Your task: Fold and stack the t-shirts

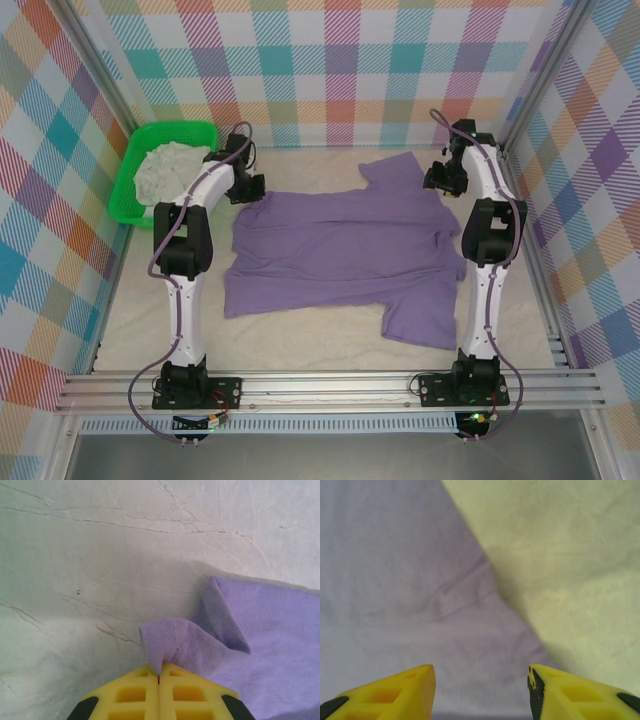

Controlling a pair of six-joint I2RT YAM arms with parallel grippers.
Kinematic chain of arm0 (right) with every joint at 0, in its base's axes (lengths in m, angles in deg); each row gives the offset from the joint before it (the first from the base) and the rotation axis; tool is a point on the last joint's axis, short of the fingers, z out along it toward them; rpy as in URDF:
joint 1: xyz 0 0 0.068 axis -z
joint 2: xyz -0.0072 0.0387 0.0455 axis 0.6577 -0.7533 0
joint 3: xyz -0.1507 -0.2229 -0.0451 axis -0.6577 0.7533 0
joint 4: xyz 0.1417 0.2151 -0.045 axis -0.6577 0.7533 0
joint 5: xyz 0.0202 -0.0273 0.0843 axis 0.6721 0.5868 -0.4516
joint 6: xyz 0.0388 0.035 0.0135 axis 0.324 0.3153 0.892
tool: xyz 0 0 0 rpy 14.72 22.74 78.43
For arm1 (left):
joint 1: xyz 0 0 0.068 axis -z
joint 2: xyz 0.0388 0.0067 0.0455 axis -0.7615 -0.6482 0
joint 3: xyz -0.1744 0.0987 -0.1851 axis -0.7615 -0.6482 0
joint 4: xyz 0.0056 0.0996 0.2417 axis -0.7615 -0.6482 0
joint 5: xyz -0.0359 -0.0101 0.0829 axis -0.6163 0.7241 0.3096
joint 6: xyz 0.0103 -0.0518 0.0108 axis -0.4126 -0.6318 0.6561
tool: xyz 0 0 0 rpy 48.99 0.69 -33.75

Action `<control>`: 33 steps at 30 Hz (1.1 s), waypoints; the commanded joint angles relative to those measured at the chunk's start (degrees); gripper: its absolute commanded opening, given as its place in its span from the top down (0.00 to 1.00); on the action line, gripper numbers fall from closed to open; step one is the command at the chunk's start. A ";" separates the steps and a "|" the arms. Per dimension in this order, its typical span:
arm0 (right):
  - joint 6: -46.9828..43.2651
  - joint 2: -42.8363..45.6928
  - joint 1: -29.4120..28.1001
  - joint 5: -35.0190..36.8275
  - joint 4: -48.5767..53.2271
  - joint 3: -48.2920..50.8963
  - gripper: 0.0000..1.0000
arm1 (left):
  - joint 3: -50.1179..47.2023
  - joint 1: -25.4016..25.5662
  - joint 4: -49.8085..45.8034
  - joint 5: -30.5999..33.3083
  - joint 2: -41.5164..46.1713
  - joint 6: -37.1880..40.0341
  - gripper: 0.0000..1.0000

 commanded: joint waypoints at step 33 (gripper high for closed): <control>3.60 19.03 -4.16 -11.14 -6.57 26.15 1.00 | -20.13 0.41 6.46 4.03 16.69 -2.06 1.00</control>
